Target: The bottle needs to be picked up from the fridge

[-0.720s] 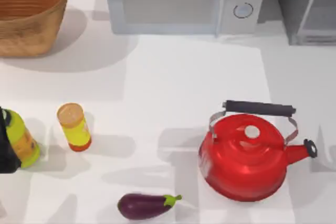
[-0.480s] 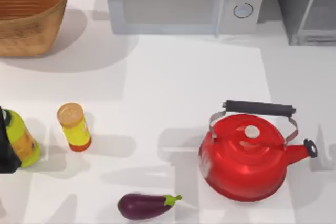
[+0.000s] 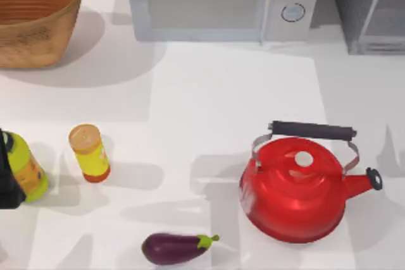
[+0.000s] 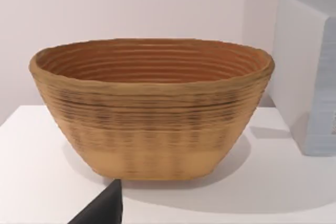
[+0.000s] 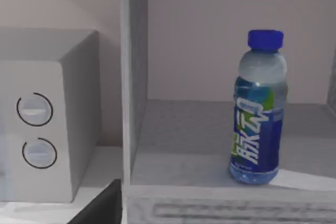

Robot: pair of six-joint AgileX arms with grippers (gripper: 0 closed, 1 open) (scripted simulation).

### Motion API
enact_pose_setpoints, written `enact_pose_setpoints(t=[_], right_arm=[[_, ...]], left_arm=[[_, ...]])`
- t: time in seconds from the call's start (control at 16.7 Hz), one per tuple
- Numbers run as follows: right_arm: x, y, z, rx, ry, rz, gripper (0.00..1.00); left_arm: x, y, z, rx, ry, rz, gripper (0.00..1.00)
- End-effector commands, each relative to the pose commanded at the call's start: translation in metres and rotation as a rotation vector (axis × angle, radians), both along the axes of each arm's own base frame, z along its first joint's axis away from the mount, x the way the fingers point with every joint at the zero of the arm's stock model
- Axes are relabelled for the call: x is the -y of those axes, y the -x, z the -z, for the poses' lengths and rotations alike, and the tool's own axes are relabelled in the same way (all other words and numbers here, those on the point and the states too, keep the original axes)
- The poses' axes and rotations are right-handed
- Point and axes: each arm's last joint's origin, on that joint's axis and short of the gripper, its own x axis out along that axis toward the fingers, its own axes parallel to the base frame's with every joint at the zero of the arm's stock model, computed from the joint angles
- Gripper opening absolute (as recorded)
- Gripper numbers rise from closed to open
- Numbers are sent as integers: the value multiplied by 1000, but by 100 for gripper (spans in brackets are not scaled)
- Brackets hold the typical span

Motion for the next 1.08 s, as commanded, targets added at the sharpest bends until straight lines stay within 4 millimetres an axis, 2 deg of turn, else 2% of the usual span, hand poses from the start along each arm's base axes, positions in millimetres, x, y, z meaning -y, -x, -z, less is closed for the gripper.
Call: enact_pose_setpoints(t=[0.18,0.48,0.78,1.08], right_arm=[[16,-24,8,-26,-3,1,100],[48,-51,41,-80,-26,5,100],[73,-59,66,-69,-27,9,100],[82,-61,74,-55,-21,10,100]], left_arm=[[0,0,0,0,0,0,100],[0,0,0,0,0,0,100],[0,0,0,0,0,0,100],[0,0,0,0,0,0,100]])
